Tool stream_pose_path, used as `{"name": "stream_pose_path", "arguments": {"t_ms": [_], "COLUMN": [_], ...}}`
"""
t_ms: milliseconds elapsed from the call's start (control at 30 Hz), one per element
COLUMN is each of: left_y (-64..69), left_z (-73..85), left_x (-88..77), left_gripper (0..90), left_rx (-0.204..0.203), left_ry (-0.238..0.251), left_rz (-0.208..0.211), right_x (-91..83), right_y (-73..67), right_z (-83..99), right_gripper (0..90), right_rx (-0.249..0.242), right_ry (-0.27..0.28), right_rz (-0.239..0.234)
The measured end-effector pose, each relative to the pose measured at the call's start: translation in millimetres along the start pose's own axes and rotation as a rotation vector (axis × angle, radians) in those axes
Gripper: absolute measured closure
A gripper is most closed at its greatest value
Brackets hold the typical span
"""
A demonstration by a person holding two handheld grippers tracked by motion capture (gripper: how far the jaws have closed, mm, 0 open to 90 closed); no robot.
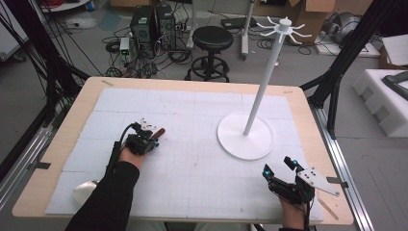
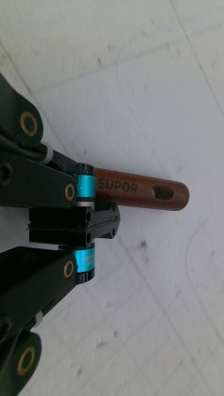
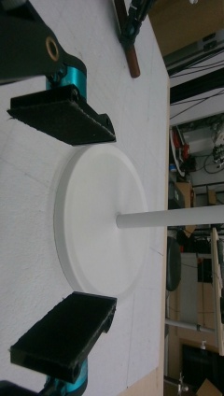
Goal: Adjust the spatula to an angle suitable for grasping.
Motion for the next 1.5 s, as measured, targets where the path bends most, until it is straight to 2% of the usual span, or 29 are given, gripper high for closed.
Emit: {"name": "stream_pose_path", "arguments": {"t_ms": [100,200,300,367,400,600,633,667,700,767,800,833,900,967,1000,1267,1500], "left_y": [-8.0,-11.0,-10.2,-9.8,-10.2,-18.4,-19.2,-19.7,-20.3,-22.2,-23.2,-24.4,-25.5,-25.5,-25.3,-29.6,-40.8], "left_z": [0.9,0.6,-2.5,-2.3,-1.4,13.4,16.4,19.2,22.5,29.7,33.5,37.3,45.3,53.1,56.5,79.0,94.0], "left_x": [-0.8,-7.1,-22.6,-36.5,-44.2,-94.8,-102.4,-109.0,-115.1,-125.5,-129.7,-133.7,-141.8,-148.3,-150.9,-167.7,-170.9], "left_gripper": [89.6,89.6,89.4,83.9,83.9,66.3,59.1,59.1,52.3,49.5,46.6,40.1,38.7,32.7,24.6,21.6,26.3], "left_rx": [-0.038,-0.07,-0.069,-0.056,-0.05,-0.068,-0.06,-0.046,-0.041,-0.044,-0.051,-0.058,-0.056,-0.053,-0.049,-0.026,-0.069], "left_ry": [0.006,0.028,0.1,0.147,0.174,0.359,0.38,0.399,0.416,0.445,0.453,0.462,0.485,0.489,0.488,0.514,0.549], "left_rz": [-0.025,-0.01,0.037,0.069,0.081,0.174,0.183,0.185,0.191,0.211,0.224,0.227,0.236,0.214,0.198,0.184,0.16], "right_x": [-0.2,-0.1,-0.5,-1.5,-1.5,-3.6,-3.7,-3.7,-3.1,-2.8,-2.0,-1.3,0.0,0.8,1.7,-0.9,-3.0], "right_y": [0.1,0.5,0.5,1.1,1.1,2.3,1.5,1.5,0.4,-0.1,-0.7,-1.5,-3.4,-4.9,-6.1,-6.0,-8.7], "right_z": [0.2,0.3,0.2,-0.2,-0.2,-2.0,-3.0,-3.0,-3.4,-3.4,-3.6,-3.8,-4.3,-4.6,-5.3,-11.1,-16.3], "right_gripper": [16.4,16.4,16.4,16.4,16.4,16.3,16.4,16.4,16.4,16.4,16.3,16.4,16.3,16.4,16.4,16.1,14.9], "right_rx": [0.006,0.004,0.004,0.006,0.006,0.004,-0.007,-0.007,-0.016,-0.019,-0.023,-0.025,-0.034,-0.04,-0.046,-0.05,-0.097], "right_ry": [-0.002,-0.002,-0.001,0.004,0.004,0.011,0.011,0.011,0.008,0.004,0.005,0.003,-0.001,-0.008,-0.008,-0.005,-0.01], "right_rz": [0.0,-0.002,-0.004,-0.003,-0.003,-0.002,-0.004,-0.004,-0.006,-0.006,-0.007,-0.009,-0.013,-0.019,-0.026,-0.035,-0.029]}}
Point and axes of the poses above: each handheld gripper's, and its own axes: x roughly forward along the jaws, z roughly out of its underside, y roughly to its right, the point moved 3 cm from there along x, roughly forward along the jaws, and after that the axes turned 5 degrees about z, right-handed, at the moved point
